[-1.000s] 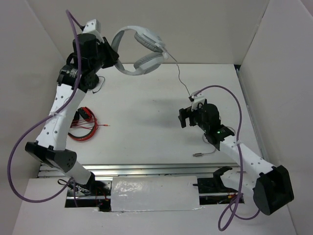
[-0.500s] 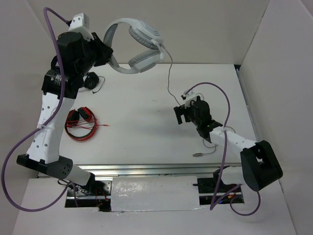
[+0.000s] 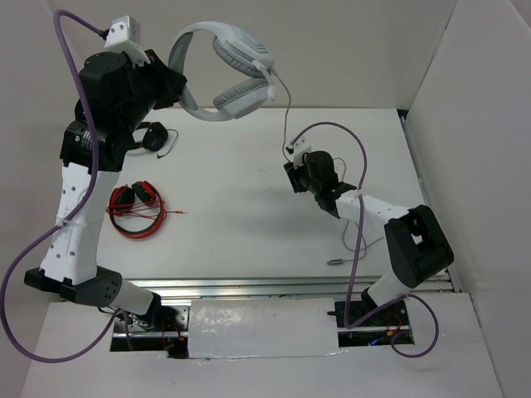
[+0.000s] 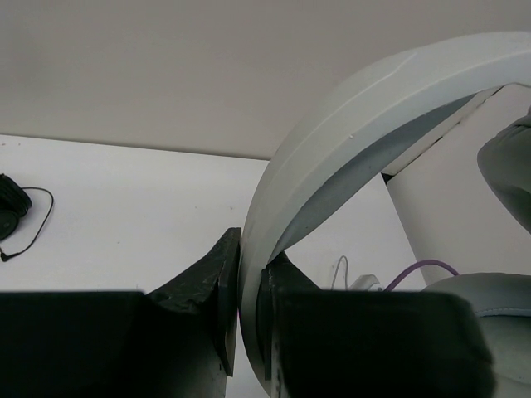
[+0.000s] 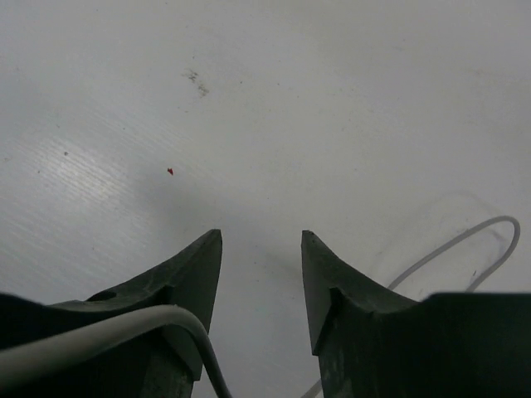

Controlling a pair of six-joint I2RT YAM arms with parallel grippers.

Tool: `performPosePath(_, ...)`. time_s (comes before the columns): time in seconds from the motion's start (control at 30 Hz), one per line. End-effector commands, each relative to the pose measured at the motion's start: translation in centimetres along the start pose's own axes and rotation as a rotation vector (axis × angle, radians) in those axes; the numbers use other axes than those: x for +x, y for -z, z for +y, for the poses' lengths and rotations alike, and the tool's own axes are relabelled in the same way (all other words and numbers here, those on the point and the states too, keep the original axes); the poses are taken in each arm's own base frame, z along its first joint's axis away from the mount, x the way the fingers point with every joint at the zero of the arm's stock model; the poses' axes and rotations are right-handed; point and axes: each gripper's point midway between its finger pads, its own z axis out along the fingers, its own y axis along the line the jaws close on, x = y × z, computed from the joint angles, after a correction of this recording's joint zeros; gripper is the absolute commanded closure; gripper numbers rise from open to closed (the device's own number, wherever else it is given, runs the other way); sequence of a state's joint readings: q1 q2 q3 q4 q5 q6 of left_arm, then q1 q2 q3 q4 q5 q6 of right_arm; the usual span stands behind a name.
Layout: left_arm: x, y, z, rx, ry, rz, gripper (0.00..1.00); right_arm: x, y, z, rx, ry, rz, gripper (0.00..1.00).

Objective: Wrap the headphones

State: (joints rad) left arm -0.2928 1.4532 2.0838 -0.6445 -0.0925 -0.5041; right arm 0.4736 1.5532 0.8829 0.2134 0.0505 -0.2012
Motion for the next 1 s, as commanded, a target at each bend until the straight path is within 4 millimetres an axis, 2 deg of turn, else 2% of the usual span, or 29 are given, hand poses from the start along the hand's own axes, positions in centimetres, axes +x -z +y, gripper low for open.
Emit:
performPosePath(0.0, -6.2, 3.5, -2.6, 0.084, 0.073, -0.204, 1.00, -1.9, -0.3, 0.3, -0.003, 0.023, -0.030, 0.60)
performPosePath(0.07, -6.4, 3.5, -2.2, 0.061, 0.076, -0.216, 1.00, -1.5, 0.0, 0.7, -0.011, 0.024, -0.030, 0.75)
performPosePath(0.1, -6.3, 3.3, -1.9, 0.050, 0.078, -0.216, 1.00, -1.8, 0.5, 1.0, -0.013, 0.024, -0.042, 0.98)
performPosePath(0.13, -6.3, 3.3, -1.8, 0.042, 0.075, -0.216, 1.00, -1.8, 0.9, 0.9, -0.001, 0.012, -0.050, 1.00)
performPosePath(0.17, -6.1, 3.1, -1.4, 0.026, 0.079, -0.216, 1.00, -0.7, 1.2, 1.2, 0.002, 0.014, -0.032, 1.00)
performPosePath(0.2, -5.8, 2.9, -1.2, 0.013, 0.082, -0.210, 1.00, -1.4, 2.1, 1.5, 0.009, 0.014, -0.057, 1.00)
performPosePath(0.23, -5.2, 2.6, -0.7, -0.003, 0.090, -0.198, 1.00, -1.4, 2.5, 1.9, 0.007, -0.001, -0.066, 1.00)
performPosePath(0.27, -5.2, 2.5, -0.4, -0.022, 0.099, -0.205, 1.00, -0.4, 2.9, 2.4, -0.001, -0.004, -0.054, 1.00)
performPosePath(0.33, -4.7, 2.2, 0.2, -0.042, 0.125, -0.209, 1.00, -1.4, 4.1, 3.7, -0.029, -0.031, -0.103, 1.00)
performPosePath(0.37, -4.9, 2.3, 0.4, -0.053, 0.134, -0.219, 1.00, -0.3, 4.5, 4.4, -0.041, -0.035, -0.090, 1.00)
performPosePath(0.4, -4.7, 2.1, 0.7, -0.071, 0.137, -0.220, 1.00, -0.8, 5.3, 4.9, -0.050, -0.043, -0.120, 1.00)
performPosePath(0.43, -4.9, 2.2, 0.8, -0.080, 0.148, -0.222, 1.00, -1.0, 5.8, 6.0, -0.069, -0.051, -0.141, 1.00)
performPosePath(0.5, -4.8, 2.0, 1.1, -0.099, 0.153, -0.216, 1.00, -0.6, 7.1, 7.2, -0.094, -0.054, -0.164, 1.00)
performPosePath(0.6, -4.1, 1.7, 1.4, -0.111, 0.192, -0.208, 1.00, -0.8, 8.7, 10.4, -0.168, -0.066, -0.180, 1.00)
performPosePath(0.63, -3.2, 1.2, 1.6, -0.118, 0.219, -0.191, 1.00, -0.6, 9.1, 11.3, -0.189, -0.059, -0.174, 1.00)
performPosePath(0.67, -3.1, 1.0, 1.7, -0.115, 0.231, -0.196, 1.00, -0.7, 9.6, 13.0, -0.224, -0.042, -0.180, 1.00)
performPosePath(0.8, -0.8, -0.9, 2.7, -0.165, 0.268, -0.140, 1.00, -1.4, 9.9, 14.9, -0.190, -0.015, -0.193, 1.00)
performPosePath(0.93, 1.9, -2.8, 4.6, -0.268, 0.272, -0.075, 1.00, -2.6, 9.3, 15.8, -0.185, -0.076, -0.196, 1.00)
performPosePath(0.97, 2.1, -3.0, 5.0, -0.287, 0.275, -0.070, 1.00, -2.2, 8.8, 16.1, -0.180, -0.084, -0.174, 1.00)
